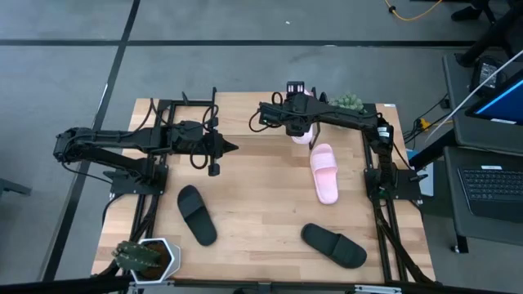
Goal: Pick and place slides into the shelf
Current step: Put the pink slide on the shelf
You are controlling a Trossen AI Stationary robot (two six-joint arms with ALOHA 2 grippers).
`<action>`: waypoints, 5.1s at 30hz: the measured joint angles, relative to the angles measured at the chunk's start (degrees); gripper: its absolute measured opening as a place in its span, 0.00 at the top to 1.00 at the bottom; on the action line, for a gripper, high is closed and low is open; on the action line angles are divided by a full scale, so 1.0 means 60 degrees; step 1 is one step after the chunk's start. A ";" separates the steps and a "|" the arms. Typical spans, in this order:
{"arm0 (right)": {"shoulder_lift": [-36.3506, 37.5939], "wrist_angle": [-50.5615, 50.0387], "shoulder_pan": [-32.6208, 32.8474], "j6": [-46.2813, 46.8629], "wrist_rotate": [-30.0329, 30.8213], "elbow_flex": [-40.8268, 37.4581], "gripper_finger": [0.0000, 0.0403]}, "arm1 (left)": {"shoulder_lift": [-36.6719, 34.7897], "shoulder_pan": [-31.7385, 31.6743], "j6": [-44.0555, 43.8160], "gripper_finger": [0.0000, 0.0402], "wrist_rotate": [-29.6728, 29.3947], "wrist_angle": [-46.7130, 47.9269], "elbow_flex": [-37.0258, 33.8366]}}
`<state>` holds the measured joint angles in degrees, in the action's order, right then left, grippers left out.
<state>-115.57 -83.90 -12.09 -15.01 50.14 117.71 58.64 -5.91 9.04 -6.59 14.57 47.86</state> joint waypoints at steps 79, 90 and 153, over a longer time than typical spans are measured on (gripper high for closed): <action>0.7727 0.5679 0.6120 0.5962 -0.1664 -1.0361 0.97 | -0.1002 0.2441 -0.0731 1.00 -0.2451 -0.4595 -0.3404; 0.7723 0.5828 0.5478 0.4664 -0.2312 -1.0361 0.96 | -0.2086 0.2664 -0.0977 1.00 -0.1883 -0.4665 -0.3967; 0.3711 0.3555 0.4491 0.5979 -0.3121 -1.0361 0.70 | -0.2296 0.2685 -0.0994 1.00 -0.1887 -0.4218 -0.3967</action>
<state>-93.30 -62.57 14.85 20.86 31.42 55.55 44.86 10.20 3.07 -17.91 -10.74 24.05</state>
